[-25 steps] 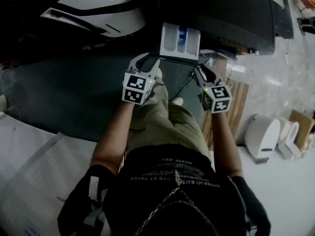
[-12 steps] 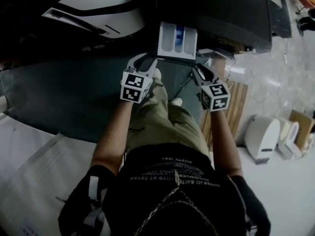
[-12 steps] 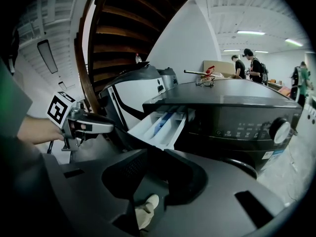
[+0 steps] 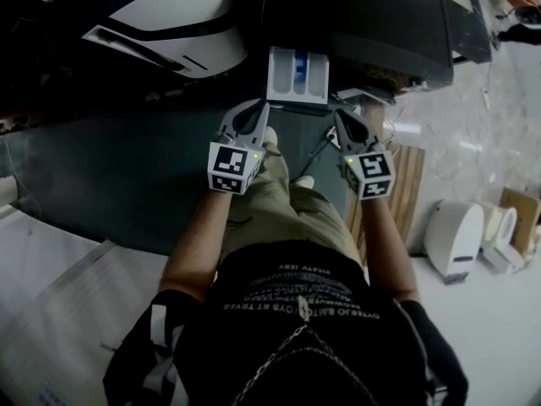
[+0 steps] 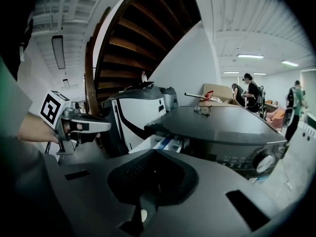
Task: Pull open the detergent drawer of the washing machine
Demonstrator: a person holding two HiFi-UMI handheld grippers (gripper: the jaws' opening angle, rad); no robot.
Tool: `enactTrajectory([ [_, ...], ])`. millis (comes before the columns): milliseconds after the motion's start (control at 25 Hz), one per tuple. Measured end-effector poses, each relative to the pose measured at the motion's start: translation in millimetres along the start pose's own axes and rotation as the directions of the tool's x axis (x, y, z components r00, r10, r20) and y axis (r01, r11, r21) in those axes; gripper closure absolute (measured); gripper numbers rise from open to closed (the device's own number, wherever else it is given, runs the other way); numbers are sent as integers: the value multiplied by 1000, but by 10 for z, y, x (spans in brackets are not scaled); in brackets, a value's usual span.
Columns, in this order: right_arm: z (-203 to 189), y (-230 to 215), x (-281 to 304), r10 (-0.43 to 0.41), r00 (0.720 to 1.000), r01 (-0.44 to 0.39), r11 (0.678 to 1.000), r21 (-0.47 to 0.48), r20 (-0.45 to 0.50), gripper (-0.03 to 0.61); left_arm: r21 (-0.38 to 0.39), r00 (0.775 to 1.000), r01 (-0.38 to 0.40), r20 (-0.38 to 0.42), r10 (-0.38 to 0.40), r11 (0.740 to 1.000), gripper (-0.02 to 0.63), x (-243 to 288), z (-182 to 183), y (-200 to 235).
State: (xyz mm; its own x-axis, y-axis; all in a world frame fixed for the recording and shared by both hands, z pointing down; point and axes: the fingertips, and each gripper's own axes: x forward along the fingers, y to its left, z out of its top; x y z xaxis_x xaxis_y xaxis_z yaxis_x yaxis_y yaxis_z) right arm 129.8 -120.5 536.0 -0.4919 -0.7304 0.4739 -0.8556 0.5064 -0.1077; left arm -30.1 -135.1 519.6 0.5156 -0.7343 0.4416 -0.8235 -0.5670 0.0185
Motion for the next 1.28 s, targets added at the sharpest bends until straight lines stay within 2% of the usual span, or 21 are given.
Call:
enactTrajectory([
  [200,447,71,-247,1,995,2,1000,-31,104,577,-7,997,-35,71,35,999,611,-213,439,-44],
  [320,629,94,-419,-6,992,11,999,-47,125,577,-1,992,-40,123,40,999,611,-370,727,-82],
  [480,978,244,-613,26,983,-12,997,-76,181,577,-11,982,-31,186,32,999,611,-543,1080,-138],
  [760,1386,348,-928,36,968,-9,994,-109,248,577,9,970,-37,241,34,999,611,-808,1414,-189],
  [1040,1487,372,-1022,36,969,-6,992,-124,244,577,17,971,-38,237,32,999,611,-971,1598,-205],
  [1120,1504,358,-1026,33,969,-4,993,-116,244,577,38,974,-41,225,32,998,611,-982,1606,-191],
  [1280,1547,349,-1021,35,971,-7,993,-122,235,577,27,975,-40,221,33,999,611,-961,1593,-180],
])
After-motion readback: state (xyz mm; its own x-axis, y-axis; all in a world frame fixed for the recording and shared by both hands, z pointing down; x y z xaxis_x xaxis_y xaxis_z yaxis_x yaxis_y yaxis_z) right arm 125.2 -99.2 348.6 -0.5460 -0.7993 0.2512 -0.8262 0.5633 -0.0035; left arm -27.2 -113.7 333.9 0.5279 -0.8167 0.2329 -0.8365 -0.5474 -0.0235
